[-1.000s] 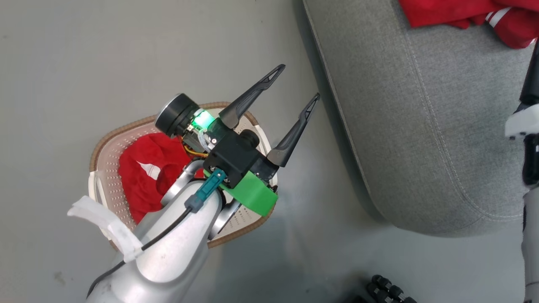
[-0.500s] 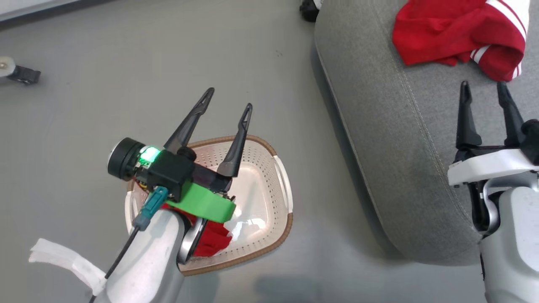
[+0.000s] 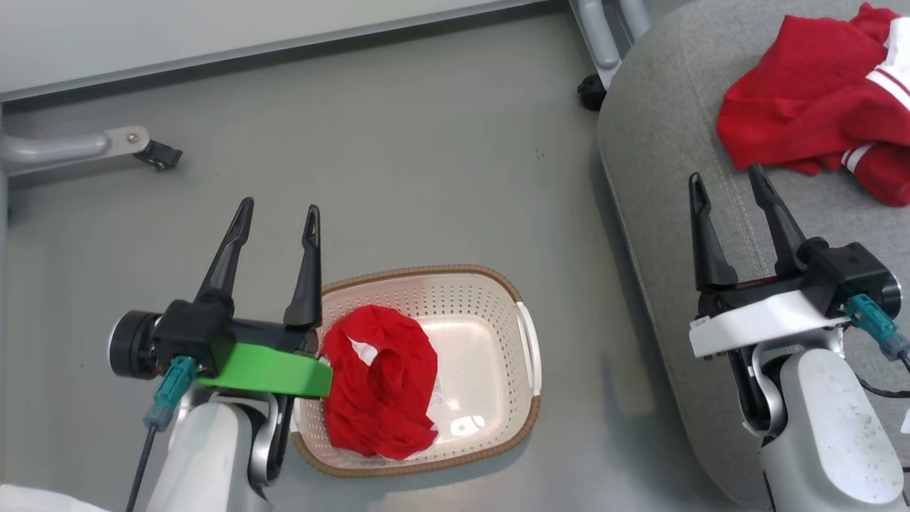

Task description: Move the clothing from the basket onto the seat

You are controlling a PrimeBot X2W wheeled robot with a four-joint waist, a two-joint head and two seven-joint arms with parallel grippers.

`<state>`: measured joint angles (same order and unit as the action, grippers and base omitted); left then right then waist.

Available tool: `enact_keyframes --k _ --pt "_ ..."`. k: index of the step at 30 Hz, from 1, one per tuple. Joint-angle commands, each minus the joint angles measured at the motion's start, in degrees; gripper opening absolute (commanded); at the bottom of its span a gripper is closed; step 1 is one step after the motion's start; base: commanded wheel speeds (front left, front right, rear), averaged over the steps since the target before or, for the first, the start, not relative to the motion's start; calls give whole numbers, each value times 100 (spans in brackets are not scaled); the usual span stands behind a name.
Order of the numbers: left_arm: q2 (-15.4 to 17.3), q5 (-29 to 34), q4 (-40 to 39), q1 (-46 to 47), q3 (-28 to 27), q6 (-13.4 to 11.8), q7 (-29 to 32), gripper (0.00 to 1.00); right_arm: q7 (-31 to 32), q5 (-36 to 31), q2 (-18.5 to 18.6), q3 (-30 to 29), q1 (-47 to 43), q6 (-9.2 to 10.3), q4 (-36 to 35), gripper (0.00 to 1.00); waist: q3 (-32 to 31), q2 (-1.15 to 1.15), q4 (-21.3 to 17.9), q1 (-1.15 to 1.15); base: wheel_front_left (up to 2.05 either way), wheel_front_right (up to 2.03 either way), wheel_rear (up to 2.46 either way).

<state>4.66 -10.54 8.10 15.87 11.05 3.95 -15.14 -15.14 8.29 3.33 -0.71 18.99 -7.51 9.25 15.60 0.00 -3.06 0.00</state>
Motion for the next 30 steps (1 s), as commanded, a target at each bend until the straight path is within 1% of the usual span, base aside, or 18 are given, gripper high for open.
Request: enact_keyframes --k 1,5,10,22,30 --pt "-25 12 4 -171 -125 -34 -1 100 -1 1 5 40 -148 4 -42 100 -296 0 265 0 0 0 0" --pt "-89 60 -3 -412 -426 -16 -2 100 -1 -28 -22 115 -322 4 -98 100 -467 0 387 0 0 0 0" --pt "-133 121 -10 -632 -672 14 -2 100 -1 -59 -33 131 -551 4 -141 100 -641 0 510 0 0 0 0" --pt "-175 242 33 -1018 -843 90 -2 100 -1 85 -36 271 -1124 4 -338 100 -1004 0 659 0 0 0 0" --pt "-176 229 41 -1199 -865 82 -1 100 -1 108 -36 323 -1460 4 -461 100 -1182 0 715 0 0 0 0"
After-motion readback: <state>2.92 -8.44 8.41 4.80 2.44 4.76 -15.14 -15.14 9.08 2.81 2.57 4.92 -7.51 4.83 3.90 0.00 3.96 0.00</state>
